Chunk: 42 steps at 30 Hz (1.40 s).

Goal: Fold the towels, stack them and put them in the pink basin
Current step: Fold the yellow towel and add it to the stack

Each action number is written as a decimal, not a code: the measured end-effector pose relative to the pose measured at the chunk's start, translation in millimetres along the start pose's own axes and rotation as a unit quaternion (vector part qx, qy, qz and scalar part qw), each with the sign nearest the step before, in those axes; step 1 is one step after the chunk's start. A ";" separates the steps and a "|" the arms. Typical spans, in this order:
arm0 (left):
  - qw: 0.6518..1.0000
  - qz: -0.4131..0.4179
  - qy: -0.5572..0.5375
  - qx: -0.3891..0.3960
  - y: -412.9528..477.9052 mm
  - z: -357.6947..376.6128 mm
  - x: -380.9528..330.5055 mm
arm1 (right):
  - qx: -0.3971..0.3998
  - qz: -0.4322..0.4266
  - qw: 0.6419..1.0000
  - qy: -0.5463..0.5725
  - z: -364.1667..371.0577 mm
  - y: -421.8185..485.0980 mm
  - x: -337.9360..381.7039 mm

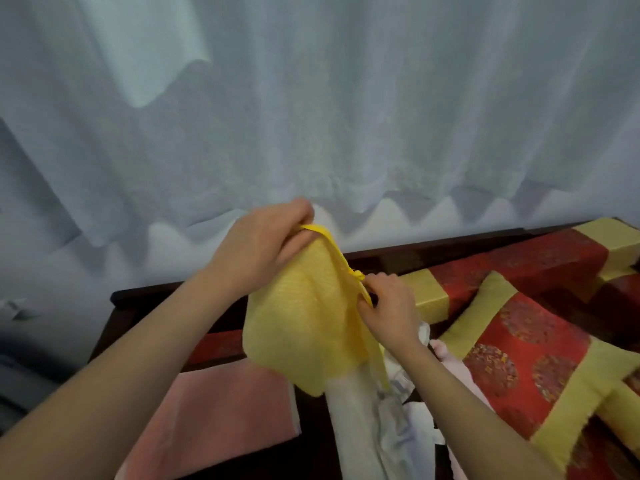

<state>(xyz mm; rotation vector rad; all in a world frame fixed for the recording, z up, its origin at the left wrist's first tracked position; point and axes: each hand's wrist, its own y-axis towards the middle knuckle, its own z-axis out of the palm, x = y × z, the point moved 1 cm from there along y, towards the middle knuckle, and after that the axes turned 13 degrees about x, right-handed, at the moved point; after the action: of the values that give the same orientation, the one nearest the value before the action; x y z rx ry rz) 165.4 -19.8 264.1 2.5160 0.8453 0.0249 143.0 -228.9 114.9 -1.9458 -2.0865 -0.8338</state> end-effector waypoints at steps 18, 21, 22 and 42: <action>0.705 -0.299 0.214 0.606 -253.5 32.3 136.8 | 0.161 0.375 0.858 0.312 -0.1 -44.7 -103.0; 0.769 -0.392 -0.035 0.504 -275.1 25.4 161.7 | 0.196 0.406 0.843 0.294 -10.5 -36.9 -108.2; 0.788 -0.428 -0.147 0.417 -276.4 23.0 160.1 | 0.212 0.414 0.831 0.304 -13.4 -36.2 -107.2; 0.716 -0.494 -0.492 -0.022 -193.9 -28.7 125.1 | 0.197 0.106 0.847 0.482 -80.3 -18.7 -42.0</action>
<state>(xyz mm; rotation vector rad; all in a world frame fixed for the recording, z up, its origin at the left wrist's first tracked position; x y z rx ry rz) 152.4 198.7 185.8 1.3092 1.4436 -1.4484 111.0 -305.4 156.0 -1.1183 -1.2645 -0.9511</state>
